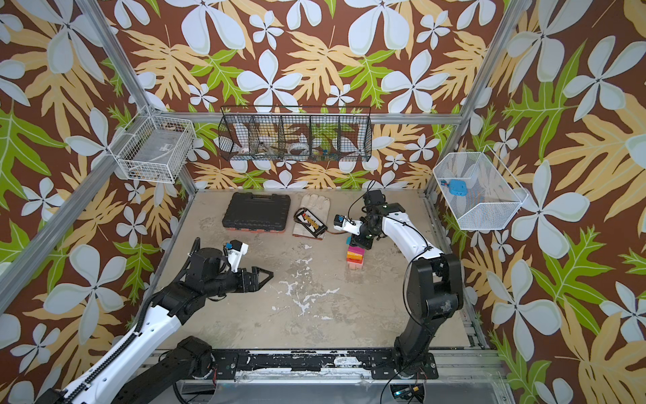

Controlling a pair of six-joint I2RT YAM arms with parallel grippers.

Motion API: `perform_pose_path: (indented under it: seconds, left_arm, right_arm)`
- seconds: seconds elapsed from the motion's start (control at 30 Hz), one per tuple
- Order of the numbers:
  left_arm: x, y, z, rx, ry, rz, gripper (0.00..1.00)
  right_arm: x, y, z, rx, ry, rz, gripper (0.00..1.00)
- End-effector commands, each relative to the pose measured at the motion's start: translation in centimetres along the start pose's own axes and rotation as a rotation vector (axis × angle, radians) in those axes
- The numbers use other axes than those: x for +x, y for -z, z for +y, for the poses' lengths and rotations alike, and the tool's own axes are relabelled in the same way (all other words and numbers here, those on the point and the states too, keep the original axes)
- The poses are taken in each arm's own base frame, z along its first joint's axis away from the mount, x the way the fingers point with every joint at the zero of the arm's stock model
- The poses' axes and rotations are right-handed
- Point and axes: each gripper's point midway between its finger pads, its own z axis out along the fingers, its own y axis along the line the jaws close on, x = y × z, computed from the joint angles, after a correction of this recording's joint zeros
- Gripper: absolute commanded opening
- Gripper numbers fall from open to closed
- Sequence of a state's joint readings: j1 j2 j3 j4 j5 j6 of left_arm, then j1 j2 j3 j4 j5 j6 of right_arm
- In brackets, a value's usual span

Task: Build the wood block tower
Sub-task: 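Carry the teal block with the right gripper over the tower, then lower the teal block onto the magenta block atop the tower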

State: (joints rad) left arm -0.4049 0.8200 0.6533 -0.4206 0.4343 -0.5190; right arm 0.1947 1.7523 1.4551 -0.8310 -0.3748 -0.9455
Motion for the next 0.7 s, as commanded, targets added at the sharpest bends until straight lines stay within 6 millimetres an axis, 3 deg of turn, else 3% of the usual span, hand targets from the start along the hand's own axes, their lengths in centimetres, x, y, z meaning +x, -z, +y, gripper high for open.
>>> perform_pose_path:
  seconds: [0.0,0.67]
  left_arm:
    - [-0.3,0.0,-0.4,0.018,-0.021,-0.009,1.00]
    - [-0.3,0.1,-0.4,0.014,-0.021,-0.014,1.00]
  right_arm:
    - [-0.5,0.2,0.1,-0.011,-0.039,-0.025,0.00]
    - [1.2,-0.2,0.1,0.047,-0.114,0.018,0.03]
